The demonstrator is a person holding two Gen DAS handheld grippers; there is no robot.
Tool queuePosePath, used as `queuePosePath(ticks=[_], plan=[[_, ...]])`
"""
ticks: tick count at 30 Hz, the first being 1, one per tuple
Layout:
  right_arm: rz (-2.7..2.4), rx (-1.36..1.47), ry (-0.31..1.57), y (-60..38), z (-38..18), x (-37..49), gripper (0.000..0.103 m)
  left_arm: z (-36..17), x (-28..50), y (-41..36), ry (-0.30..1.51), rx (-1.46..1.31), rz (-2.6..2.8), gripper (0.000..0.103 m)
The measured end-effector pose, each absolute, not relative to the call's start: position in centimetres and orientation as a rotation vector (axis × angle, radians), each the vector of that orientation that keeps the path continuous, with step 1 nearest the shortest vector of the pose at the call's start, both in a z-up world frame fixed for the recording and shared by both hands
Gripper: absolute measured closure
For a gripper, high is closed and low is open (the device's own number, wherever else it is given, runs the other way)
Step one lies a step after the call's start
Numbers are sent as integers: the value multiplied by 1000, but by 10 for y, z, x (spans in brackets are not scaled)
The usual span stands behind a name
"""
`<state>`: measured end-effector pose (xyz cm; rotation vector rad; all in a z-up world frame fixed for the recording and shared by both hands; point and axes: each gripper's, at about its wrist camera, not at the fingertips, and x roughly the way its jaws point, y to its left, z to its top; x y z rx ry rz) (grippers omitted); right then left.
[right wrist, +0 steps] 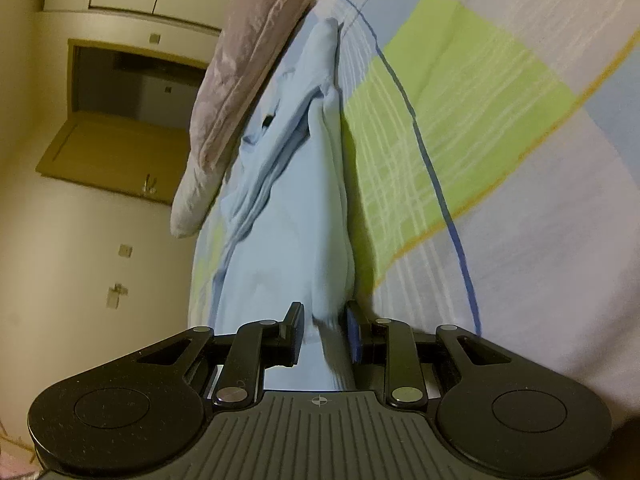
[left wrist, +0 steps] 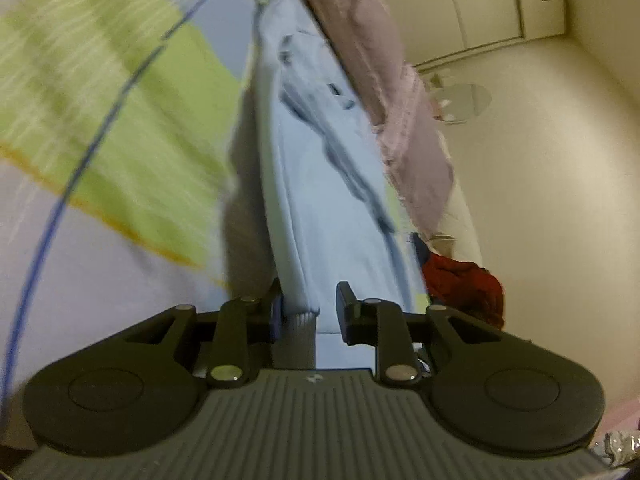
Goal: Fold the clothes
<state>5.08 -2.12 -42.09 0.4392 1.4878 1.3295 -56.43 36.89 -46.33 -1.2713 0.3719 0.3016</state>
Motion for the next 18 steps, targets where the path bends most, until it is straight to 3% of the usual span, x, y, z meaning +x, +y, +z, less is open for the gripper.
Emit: queuePosePath(ticks=[2, 4, 6, 7, 18], plan=[[1338, 439, 1491, -23, -423, 49, 76, -469, -563, 370, 390, -1272, 323, 92], [1330, 446, 1486, -21, -424, 49, 77, -466, -560, 371, 387, -1276, 328, 93], [1311, 425, 1477, -15, -423, 48, 92, -462, -560, 368, 387, -1267, 354, 95], [1304, 416, 1472, -13, -422, 47, 95, -459, -562, 365, 385, -1257, 368, 96], [1402, 397, 1323, -48, -353, 27, 97, -409, -599, 315, 261, -1160, 364, 97]])
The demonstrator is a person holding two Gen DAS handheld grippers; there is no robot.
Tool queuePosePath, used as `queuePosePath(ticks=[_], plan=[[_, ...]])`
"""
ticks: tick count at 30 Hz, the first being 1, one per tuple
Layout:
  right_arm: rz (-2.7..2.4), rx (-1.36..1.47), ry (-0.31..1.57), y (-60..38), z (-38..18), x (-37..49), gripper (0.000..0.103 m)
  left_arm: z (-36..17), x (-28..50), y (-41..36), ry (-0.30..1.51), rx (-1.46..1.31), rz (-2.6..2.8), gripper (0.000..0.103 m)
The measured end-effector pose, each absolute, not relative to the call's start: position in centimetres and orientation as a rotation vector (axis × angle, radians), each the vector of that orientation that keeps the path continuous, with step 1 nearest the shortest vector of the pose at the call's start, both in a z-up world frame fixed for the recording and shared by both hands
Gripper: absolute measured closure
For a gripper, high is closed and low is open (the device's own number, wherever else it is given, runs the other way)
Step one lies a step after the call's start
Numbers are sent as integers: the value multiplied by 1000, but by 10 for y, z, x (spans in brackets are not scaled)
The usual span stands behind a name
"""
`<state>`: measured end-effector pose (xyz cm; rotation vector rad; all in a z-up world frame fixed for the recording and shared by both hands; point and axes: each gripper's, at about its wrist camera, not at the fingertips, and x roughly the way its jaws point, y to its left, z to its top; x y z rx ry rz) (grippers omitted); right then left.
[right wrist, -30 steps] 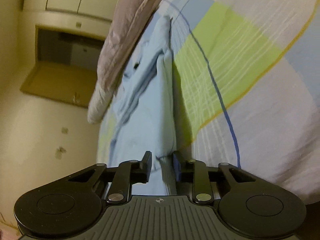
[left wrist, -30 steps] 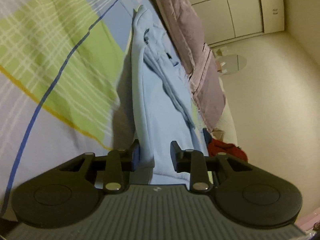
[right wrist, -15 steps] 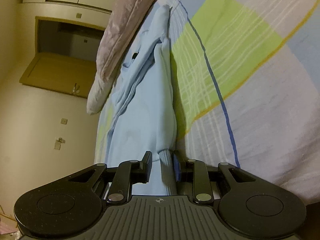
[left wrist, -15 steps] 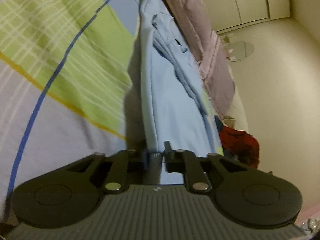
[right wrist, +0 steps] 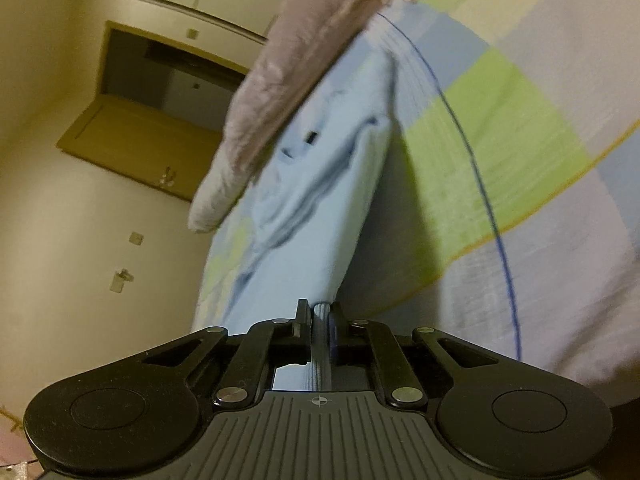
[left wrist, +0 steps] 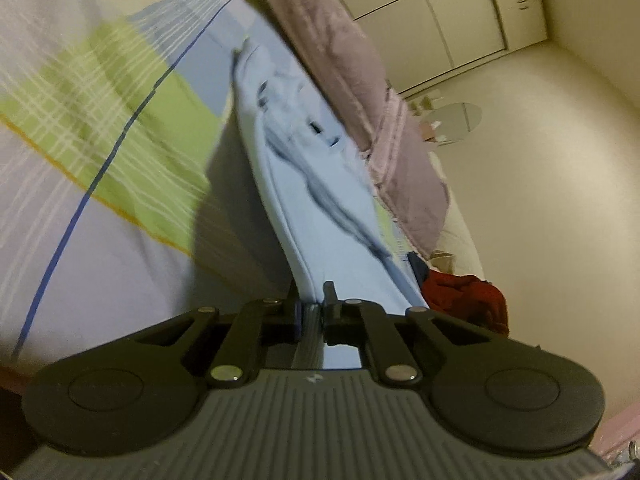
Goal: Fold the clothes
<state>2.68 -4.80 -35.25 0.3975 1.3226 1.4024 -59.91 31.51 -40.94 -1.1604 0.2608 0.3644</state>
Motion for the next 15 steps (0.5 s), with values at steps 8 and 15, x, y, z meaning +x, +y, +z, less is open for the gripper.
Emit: queuePosePath(ticks=[8, 15], plan=[[1457, 455, 1263, -130, -310, -21, 97, -388, -665, 207, 181, -1206, 338, 97], [1351, 467, 1372, -179, -334, -50, 97, -418, -688, 178, 202, -1326, 362, 97]])
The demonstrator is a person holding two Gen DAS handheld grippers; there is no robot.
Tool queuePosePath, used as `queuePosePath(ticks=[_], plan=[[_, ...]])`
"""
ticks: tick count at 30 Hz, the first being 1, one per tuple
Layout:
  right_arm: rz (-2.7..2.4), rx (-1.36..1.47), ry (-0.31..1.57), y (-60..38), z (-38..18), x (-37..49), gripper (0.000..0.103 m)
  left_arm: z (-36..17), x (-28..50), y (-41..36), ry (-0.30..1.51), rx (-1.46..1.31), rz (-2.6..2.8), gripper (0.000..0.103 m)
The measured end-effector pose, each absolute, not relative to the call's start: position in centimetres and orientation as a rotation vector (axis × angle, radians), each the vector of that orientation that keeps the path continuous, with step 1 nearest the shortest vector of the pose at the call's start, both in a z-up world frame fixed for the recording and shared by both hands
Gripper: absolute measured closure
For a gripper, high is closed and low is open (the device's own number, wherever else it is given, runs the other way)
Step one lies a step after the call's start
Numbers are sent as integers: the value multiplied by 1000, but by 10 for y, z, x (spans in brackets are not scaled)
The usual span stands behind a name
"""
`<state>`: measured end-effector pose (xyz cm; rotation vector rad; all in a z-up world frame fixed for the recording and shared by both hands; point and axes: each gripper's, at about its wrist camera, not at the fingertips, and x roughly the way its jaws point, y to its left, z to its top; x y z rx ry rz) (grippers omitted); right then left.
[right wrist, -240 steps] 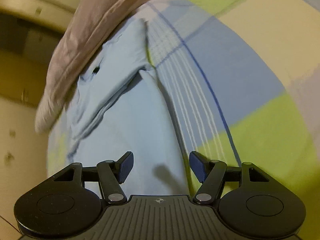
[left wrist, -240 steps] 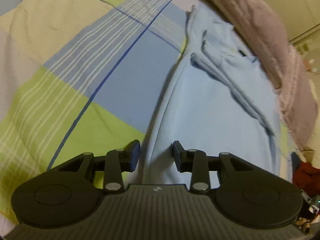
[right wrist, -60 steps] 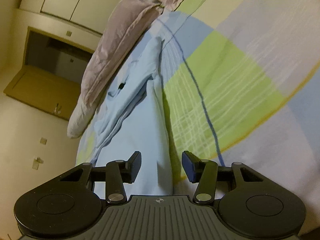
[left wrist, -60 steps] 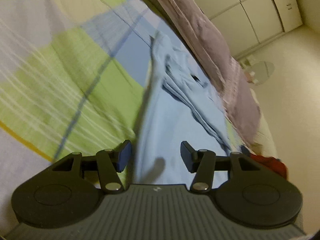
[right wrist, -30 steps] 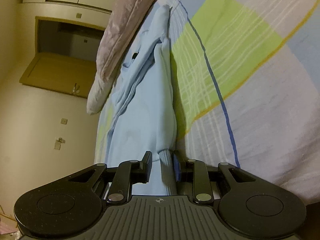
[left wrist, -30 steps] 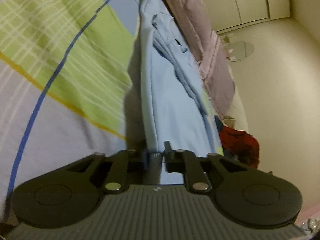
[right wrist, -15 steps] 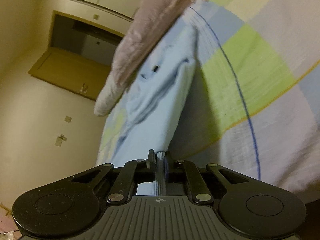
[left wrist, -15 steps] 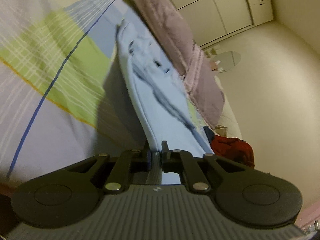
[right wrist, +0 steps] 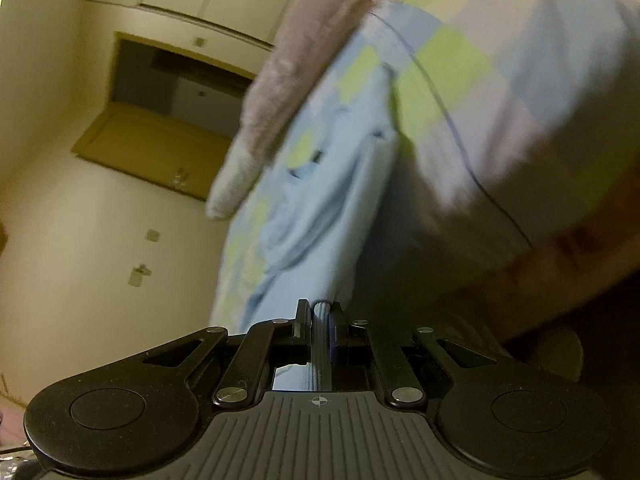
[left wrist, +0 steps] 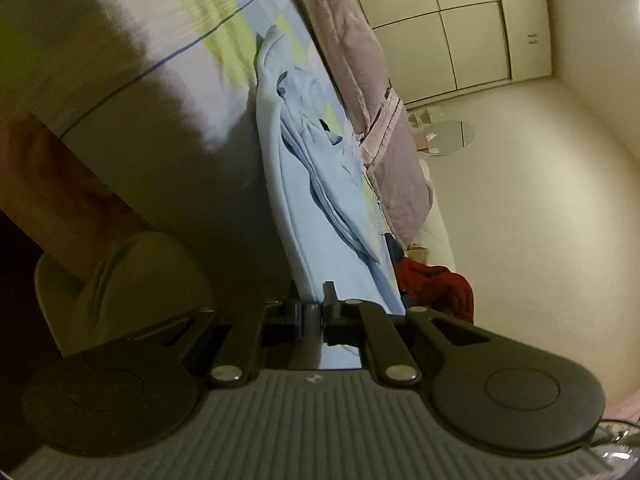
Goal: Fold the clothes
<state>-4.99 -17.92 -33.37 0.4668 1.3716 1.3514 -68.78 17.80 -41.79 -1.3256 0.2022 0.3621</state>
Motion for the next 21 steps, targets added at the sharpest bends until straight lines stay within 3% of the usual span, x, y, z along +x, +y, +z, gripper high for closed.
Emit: queuePosePath(ticks=[10, 15, 17, 18, 19, 21], plan=[[1495, 425, 1218, -87, -290, 1, 97, -365, -615, 295, 139, -1244, 279, 96], [1376, 442, 1217, 19, -306, 46, 97, -383, -558, 392, 116, -1319, 390, 93], [1295, 455, 1236, 62, -320, 65, 97, -400, -537, 427, 121, -1369, 454, 86], [1252, 456, 1245, 82, -328, 73, 85, -408, -531, 441, 137, -1391, 495, 84], [1202, 439, 1255, 95, -339, 79, 66, -414, -529, 450, 146, -1409, 537, 84], [1117, 416, 1270, 118, -358, 90, 58, -422, -536, 462, 133, -1418, 583, 84]])
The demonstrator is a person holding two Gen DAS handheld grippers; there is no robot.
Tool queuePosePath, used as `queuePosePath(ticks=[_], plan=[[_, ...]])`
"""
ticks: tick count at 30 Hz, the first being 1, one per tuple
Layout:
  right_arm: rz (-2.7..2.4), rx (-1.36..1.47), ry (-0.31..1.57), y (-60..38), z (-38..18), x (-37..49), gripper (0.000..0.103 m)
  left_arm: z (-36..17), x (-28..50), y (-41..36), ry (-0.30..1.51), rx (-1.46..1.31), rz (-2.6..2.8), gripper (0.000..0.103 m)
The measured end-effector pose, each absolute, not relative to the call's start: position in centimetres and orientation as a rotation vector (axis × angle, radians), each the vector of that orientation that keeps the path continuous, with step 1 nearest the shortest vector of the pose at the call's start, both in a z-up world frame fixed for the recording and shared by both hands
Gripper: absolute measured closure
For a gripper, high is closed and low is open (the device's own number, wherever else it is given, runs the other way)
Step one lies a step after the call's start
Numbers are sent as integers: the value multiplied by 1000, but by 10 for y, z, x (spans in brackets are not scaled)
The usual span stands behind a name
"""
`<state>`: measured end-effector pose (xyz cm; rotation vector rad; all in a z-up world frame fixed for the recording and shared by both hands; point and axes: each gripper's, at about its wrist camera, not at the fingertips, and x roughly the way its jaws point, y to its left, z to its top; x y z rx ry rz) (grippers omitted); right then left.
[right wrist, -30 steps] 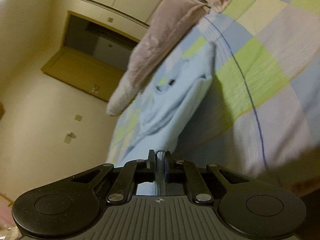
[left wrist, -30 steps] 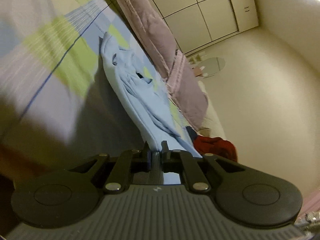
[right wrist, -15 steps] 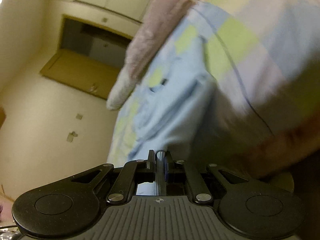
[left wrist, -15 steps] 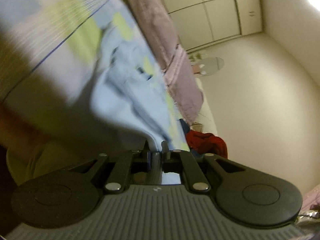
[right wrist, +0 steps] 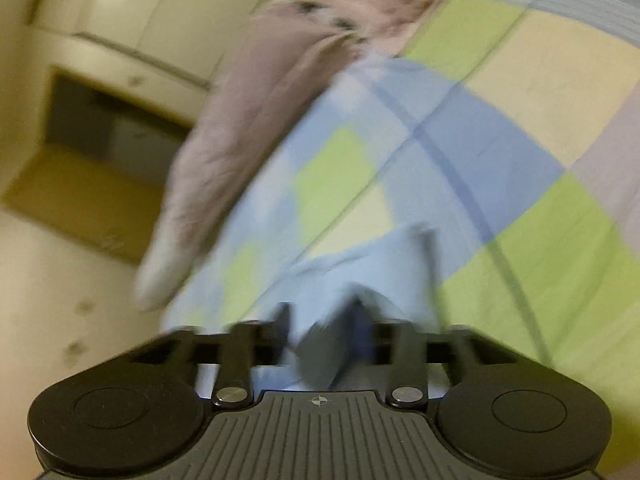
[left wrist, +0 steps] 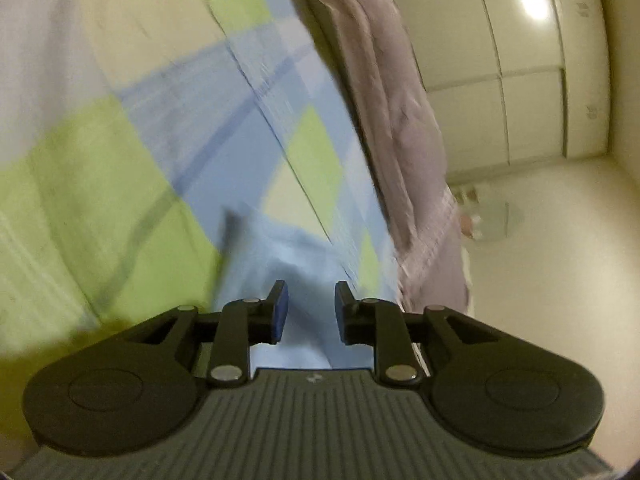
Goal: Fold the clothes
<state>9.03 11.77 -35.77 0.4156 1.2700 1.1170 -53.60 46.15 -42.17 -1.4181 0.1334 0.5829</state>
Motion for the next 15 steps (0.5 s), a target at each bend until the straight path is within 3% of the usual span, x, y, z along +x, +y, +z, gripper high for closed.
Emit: queuePosePath(ticks=[4, 8, 15], plan=[[1175, 468, 1240, 111, -363, 105, 58, -413, -537, 461, 205, -1270, 577, 82], [1266, 261, 1115, 101, -352, 104, 58, -398, -518, 451, 350, -1058, 525, 70], [1347, -22, 1021, 122, -361, 84, 58, -394, -462, 450, 513, -857, 541, 67]])
